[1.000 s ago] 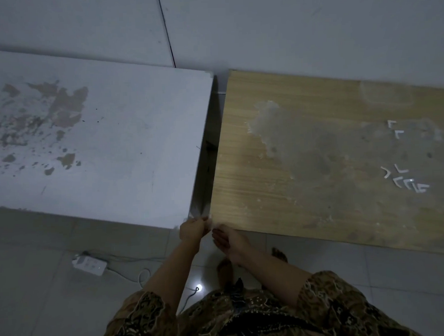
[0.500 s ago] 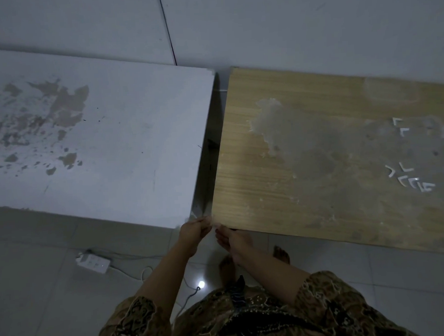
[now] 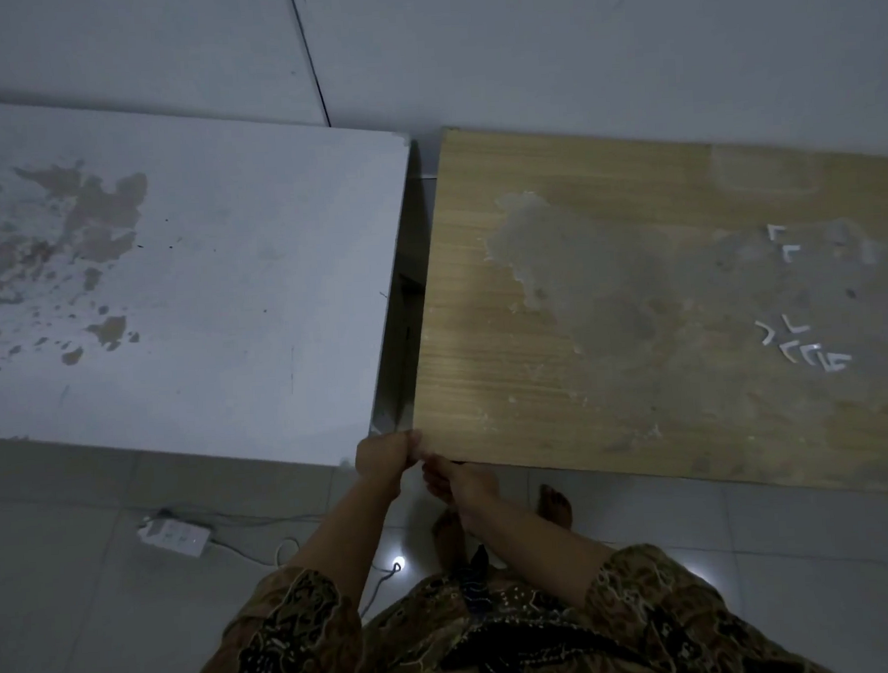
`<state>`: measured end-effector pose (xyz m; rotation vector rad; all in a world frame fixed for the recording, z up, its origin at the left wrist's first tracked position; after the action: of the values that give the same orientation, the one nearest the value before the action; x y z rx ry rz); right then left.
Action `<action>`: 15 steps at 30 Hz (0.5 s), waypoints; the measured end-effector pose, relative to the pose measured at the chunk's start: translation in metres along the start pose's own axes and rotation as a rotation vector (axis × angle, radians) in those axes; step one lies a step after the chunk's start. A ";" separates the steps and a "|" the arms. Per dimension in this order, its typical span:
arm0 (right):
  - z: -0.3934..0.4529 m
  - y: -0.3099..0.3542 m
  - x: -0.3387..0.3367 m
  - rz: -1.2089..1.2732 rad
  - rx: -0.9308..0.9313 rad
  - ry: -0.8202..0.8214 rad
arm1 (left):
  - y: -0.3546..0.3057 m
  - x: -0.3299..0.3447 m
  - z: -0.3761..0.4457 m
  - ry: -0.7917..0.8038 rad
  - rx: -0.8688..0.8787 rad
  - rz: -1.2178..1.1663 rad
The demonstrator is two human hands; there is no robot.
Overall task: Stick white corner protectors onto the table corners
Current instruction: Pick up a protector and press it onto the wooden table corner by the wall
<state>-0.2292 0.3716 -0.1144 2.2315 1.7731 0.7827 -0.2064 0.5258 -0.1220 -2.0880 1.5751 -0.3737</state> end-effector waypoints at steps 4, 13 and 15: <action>-0.001 0.003 0.000 -0.023 -0.010 -0.008 | 0.000 0.001 -0.004 -0.063 -0.020 0.045; 0.001 -0.005 0.002 0.032 0.054 0.019 | -0.009 0.013 -0.011 0.193 0.040 -0.049; 0.001 -0.006 0.002 0.032 0.063 0.015 | -0.010 0.014 -0.015 0.256 0.043 -0.085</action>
<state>-0.2333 0.3753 -0.1172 2.3051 1.7973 0.7618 -0.2014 0.5110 -0.1057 -2.1468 1.6046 -0.7240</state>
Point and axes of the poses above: each hand's wrist, its own z-axis towards the middle knuckle, its own x-axis out of the palm, y = z × x, the point moved 9 cm from there along z, towards the middle knuckle, and after that the axes turned 11 degrees about y, right-handed, at the moved point
